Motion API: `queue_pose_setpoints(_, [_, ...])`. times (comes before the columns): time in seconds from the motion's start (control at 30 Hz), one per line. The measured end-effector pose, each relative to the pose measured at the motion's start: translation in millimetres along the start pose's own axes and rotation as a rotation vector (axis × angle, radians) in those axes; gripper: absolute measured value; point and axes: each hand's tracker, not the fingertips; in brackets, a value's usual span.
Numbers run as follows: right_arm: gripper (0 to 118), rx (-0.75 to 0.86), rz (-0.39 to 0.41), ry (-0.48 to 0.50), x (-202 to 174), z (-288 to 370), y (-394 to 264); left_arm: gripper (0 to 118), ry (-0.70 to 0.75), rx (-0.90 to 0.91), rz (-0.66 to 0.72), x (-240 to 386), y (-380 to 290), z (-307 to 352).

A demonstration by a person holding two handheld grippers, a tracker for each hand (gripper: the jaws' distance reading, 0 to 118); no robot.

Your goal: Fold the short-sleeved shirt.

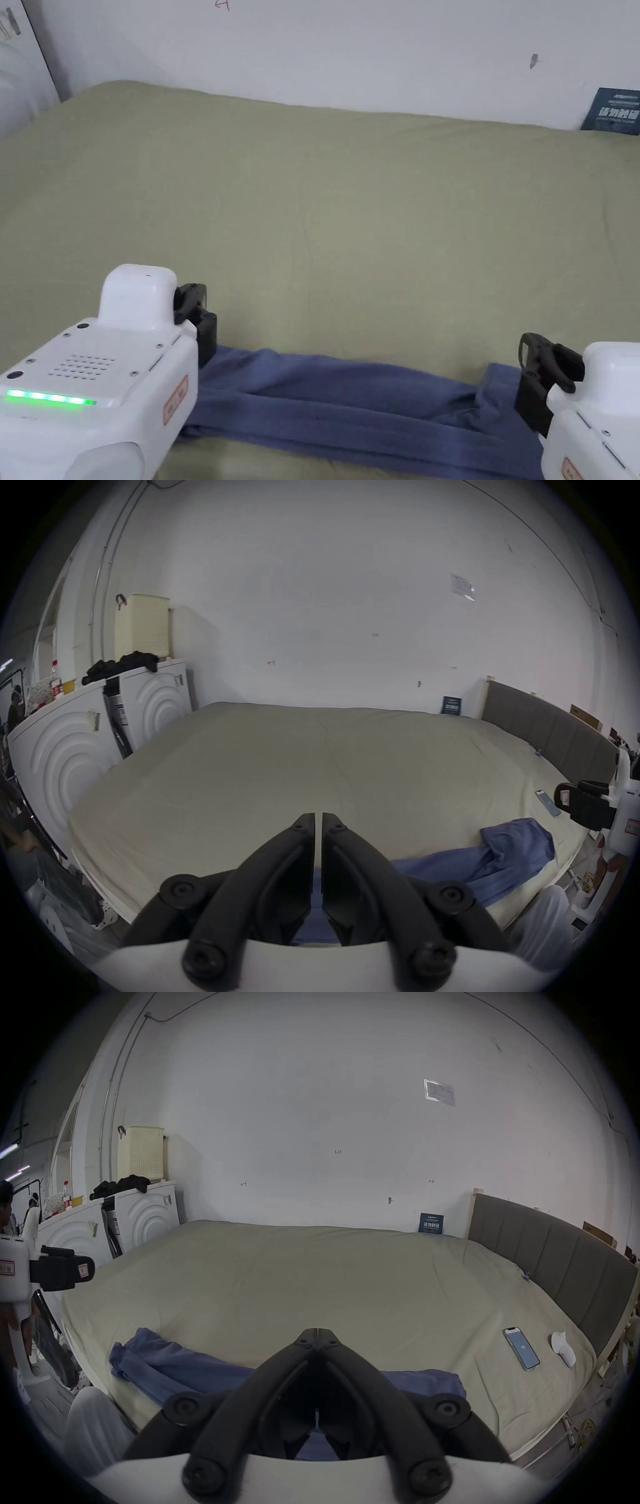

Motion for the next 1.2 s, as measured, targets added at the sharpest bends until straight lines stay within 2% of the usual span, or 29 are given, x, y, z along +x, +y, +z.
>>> queue_pose_setpoints(0.07, [1,-0.021,-0.002,0.007,0.5,-5.5,0.2,4,-0.020,-0.069,0.055,-25.2,-1.9,-6.6])
queue_pose_setpoints(0.23, [1,-0.061,-0.002,0.011,-0.6,-13.1,-4.7,4,-0.253,-0.396,0.319,-102.5,-19.7,-58.4])
queue_pose_setpoints(0.4, [2,-0.111,-0.001,0.013,-3.7,-21.3,-10.2,5,-0.317,-0.616,0.355,-138.6,-46.2,-114.8])
queue_pose_setpoints(0.43, [2,-0.122,-0.002,0.012,-2.9,-23.9,-11.8,15,-0.367,-0.662,0.398,-144.6,-51.1,-125.3])
queue_pose_setpoints(0.47, [1,-0.131,0.000,0.016,-3.9,-25.6,-13.1,40,-0.410,-0.701,0.423,-149.2,-55.4,-134.9])
queue_pose_setpoints(0.53, [2,-0.146,0.006,0.023,-6.1,-27.8,-15.6,108,-0.488,-0.745,0.416,-149.8,-60.6,-147.5])
queue_pose_setpoints(0.57, [2,-0.155,0.004,0.031,-6.4,-28.7,-15.5,113,-0.492,-0.778,0.402,-147.9,-63.0,-153.5])
queue_pose_setpoints(0.67, [2,-0.173,0.008,0.033,-10.1,-30.6,-18.9,112,-0.481,-0.761,0.371,-144.2,-63.9,-165.5])
queue_pose_setpoints(0.87, [2,-0.192,-0.004,0.037,-8.8,-31.7,-23.5,112,-0.588,-0.790,0.487,-142.7,-66.2,-185.4])
queue_pose_setpoints(1.03, [2,-0.203,-0.019,0.035,-5.9,-30.6,-26.1,111,-0.610,-0.788,0.498,-132.5,-66.9,-184.9])
queue_pose_setpoints(1.07, [2,-0.204,-0.030,0.039,-4.8,-29.6,-26.2,106,-0.618,-0.782,0.506,-132.2,-67.7,-184.1])
queue_pose_setpoints(1.1, [2,-0.204,-0.034,0.039,-3.9,-28.9,-26.6,97,-0.620,-0.781,0.507,-131.6,-68.4,-184.1])
queue_pose_setpoints(1.13, [2,-0.204,-0.035,0.039,-3.6,-28.2,-27.1,77,-0.607,-0.785,0.520,-131.5,-70.9,-185.3])
queue_pose_setpoints(1.2, [2,-0.205,-0.037,0.039,-3.4,-27.6,-27.5,50,-0.568,-0.795,0.534,-134.1,-77.4,-189.1])
